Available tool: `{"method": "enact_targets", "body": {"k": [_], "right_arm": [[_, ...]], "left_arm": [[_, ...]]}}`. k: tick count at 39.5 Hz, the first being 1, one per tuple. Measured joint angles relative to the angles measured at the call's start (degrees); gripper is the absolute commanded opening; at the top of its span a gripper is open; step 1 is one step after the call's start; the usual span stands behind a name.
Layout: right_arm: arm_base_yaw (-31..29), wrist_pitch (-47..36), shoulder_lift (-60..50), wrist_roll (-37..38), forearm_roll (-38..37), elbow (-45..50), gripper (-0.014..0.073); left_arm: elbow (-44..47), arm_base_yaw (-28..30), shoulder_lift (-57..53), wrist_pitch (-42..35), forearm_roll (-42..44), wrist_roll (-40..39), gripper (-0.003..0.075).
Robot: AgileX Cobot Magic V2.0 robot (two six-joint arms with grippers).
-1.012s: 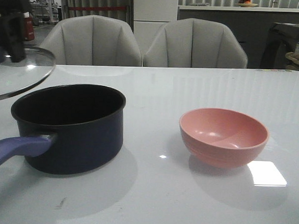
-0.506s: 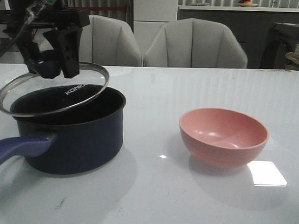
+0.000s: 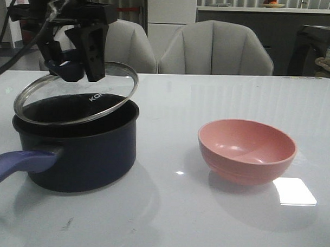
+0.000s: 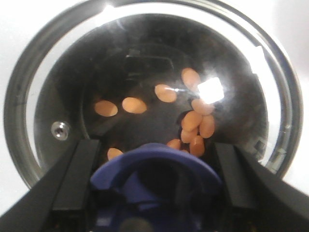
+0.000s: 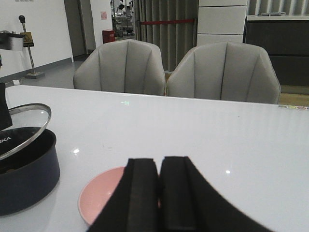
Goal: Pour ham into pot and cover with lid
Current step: 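Lift the lid and carry it over the saucepan, then lower the lid onto the saucepan and open the left gripper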
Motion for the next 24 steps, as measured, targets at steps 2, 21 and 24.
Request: {"method": "enact_targets", "body": {"k": [2, 21, 24], "right_arm": [[0.00, 0.00, 0.00, 0.00, 0.00, 0.00, 0.0148], [0.00, 0.00, -0.01, 0.00, 0.00, 0.00, 0.0148], [0.00, 0.00, -0.01, 0.00, 0.00, 0.00, 0.0148]], "left_arm": [[0.00, -0.27, 0.00, 0.00, 0.37, 0.10, 0.0146], [2.79, -0.56, 0.00, -0.67, 1.76, 0.21, 0.0147], [2.79, -0.70, 0.00, -0.67, 1.76, 0.47, 0.0147]]}}
